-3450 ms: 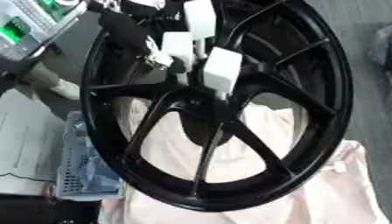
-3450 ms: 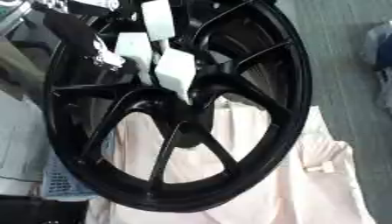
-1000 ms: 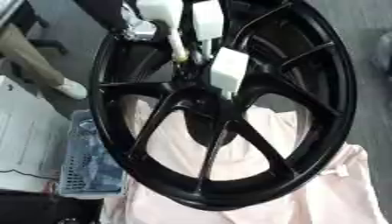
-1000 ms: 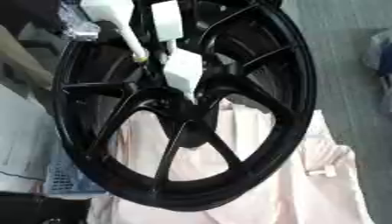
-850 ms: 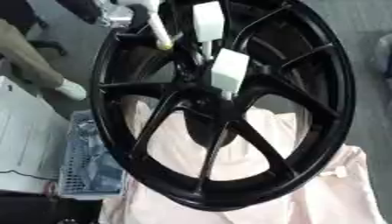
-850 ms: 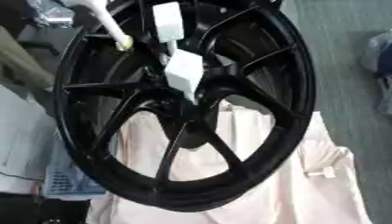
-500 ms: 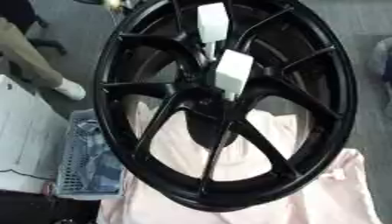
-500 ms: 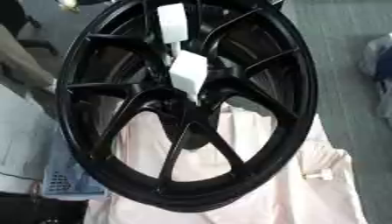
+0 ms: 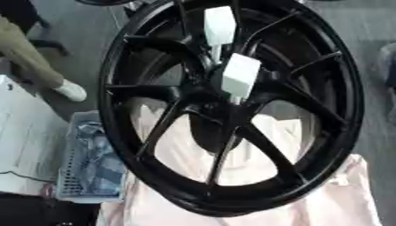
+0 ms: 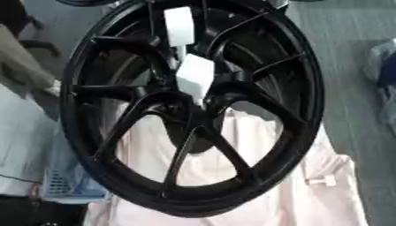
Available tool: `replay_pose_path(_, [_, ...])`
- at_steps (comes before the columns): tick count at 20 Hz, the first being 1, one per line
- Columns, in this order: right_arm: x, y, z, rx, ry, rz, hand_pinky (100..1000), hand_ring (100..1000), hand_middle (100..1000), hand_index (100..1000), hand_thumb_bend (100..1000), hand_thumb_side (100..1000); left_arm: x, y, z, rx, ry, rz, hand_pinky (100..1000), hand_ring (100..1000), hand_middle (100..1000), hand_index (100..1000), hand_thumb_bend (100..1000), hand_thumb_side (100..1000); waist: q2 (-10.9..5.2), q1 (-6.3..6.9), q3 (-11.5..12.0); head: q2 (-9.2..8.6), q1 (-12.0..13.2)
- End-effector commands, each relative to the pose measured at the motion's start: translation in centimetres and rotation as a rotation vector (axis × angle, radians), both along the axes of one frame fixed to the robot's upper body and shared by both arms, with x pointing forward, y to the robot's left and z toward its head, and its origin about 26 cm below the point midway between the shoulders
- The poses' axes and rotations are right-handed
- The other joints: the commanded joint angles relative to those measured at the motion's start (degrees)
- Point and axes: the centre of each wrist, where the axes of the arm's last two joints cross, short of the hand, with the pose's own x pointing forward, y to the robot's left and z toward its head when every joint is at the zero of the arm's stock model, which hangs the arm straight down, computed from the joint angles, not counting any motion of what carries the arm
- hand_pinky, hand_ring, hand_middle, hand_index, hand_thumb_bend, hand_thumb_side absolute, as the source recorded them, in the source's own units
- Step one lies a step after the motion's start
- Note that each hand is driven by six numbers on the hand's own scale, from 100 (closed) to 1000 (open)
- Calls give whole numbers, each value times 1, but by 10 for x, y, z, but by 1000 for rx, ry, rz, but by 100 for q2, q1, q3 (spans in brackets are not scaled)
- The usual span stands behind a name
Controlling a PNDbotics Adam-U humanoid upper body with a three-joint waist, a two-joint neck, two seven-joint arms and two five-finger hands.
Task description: Pull the pin out of the wheel hub.
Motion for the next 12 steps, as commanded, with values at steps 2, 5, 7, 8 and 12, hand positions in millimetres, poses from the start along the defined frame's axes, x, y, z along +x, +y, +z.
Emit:
replay_pose_path(2, [-1, -1, 14, -28, -45, 4, 666, 801, 764, 746, 100, 505, 5, 30, -8, 0, 0, 116, 642, 479, 331, 527, 100, 254, -135, -3, -23, -97, -3])
replay_pose_path(5, [-1, 0, 15, -27, -47, 11, 666, 801, 764, 746, 100, 506, 13, 42, -27, -9, 44, 146, 665, 510, 373, 563, 100, 258, -132, -14, -44, -133, -2])
replay_pose_path(7, [-1, 0, 15, -25, -47, 14, 666, 800, 764, 746, 100, 507, 17, 46, -37, -4, 71, 146, 744, 627, 520, 700, 100, 340, -129, -25, -54, -148, -8])
replay_pose_path(8, [-1, 0, 15, -25, -47, 15, 666, 800, 764, 745, 100, 508, 18, 47, -40, 3, 82, 139, 831, 777, 698, 811, 100, 476, -127, -28, -57, -151, -12])
replay_pose_path(12, [-1, 0, 14, -24, -45, 16, 665, 800, 763, 745, 100, 508, 19, 49, -43, 43, 98, 115, 877, 854, 773, 868, 251, 599, -121, -37, -45, -143, -23])
